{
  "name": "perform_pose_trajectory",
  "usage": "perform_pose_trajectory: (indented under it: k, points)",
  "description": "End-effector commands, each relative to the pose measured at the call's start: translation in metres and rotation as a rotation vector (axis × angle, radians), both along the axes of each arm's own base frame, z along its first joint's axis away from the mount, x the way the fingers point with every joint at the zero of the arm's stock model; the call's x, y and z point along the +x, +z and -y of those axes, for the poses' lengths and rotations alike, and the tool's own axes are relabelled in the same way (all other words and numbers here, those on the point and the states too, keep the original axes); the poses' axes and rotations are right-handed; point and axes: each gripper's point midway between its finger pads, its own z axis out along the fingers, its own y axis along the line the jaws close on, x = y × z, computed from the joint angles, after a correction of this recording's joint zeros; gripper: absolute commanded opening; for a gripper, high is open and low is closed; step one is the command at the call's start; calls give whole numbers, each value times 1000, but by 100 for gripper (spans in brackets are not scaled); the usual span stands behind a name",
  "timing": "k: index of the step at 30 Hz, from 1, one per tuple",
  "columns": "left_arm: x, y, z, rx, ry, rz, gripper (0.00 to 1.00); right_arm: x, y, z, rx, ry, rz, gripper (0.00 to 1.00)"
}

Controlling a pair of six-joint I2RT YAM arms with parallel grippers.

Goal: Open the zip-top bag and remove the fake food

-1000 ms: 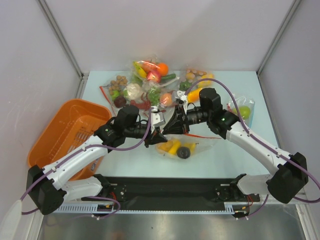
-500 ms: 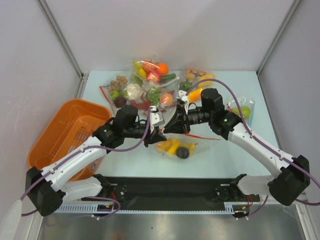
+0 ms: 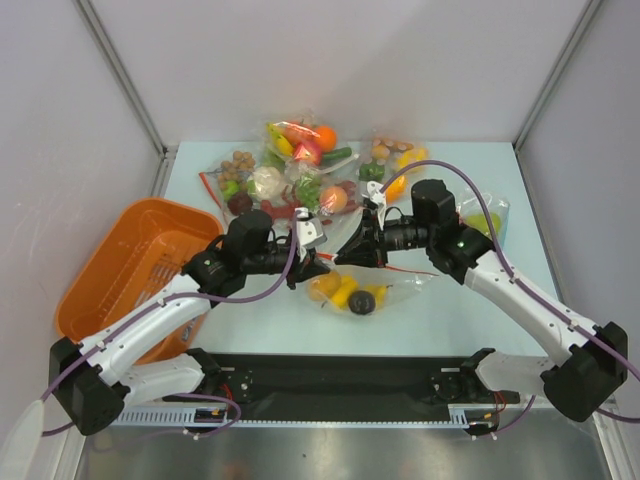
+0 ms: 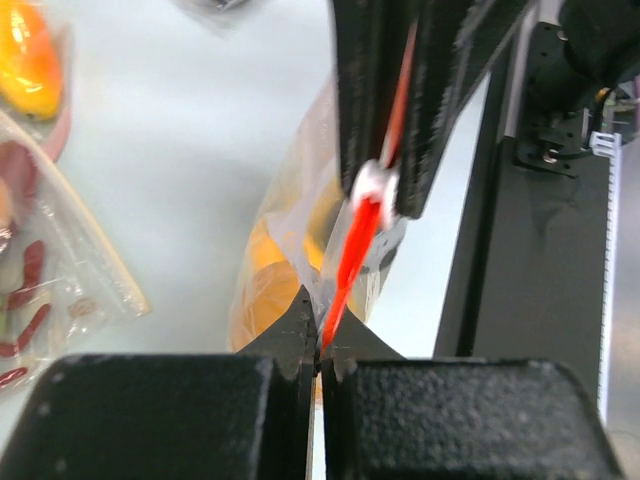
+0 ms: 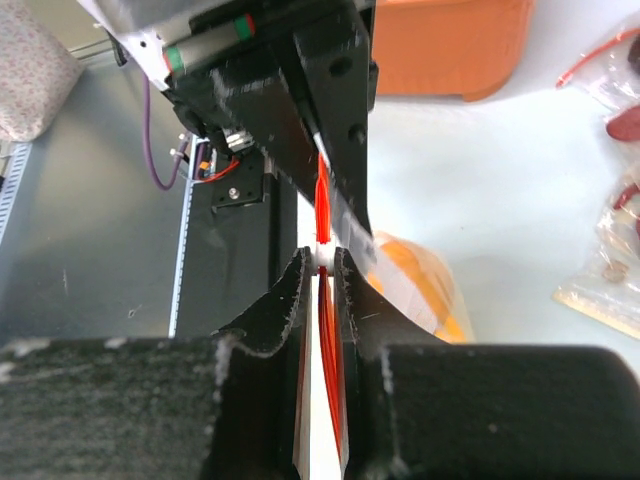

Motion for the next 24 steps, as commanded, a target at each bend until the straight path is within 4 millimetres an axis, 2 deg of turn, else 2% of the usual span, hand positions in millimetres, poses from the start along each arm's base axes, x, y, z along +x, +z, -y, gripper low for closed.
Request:
perform_pose_trajectory:
  k: [1,15,24]
  points:
    - [24,28,-7,-45,104,96,0,-1,-1,11,-12,-37,6,0]
    - [70,19,-34,10,350,89,0,10,-11,36,-30,-126,-19,0]
    - [97,15,-58,35,523,79,0,15,-21,41,-59,-174,-33,0]
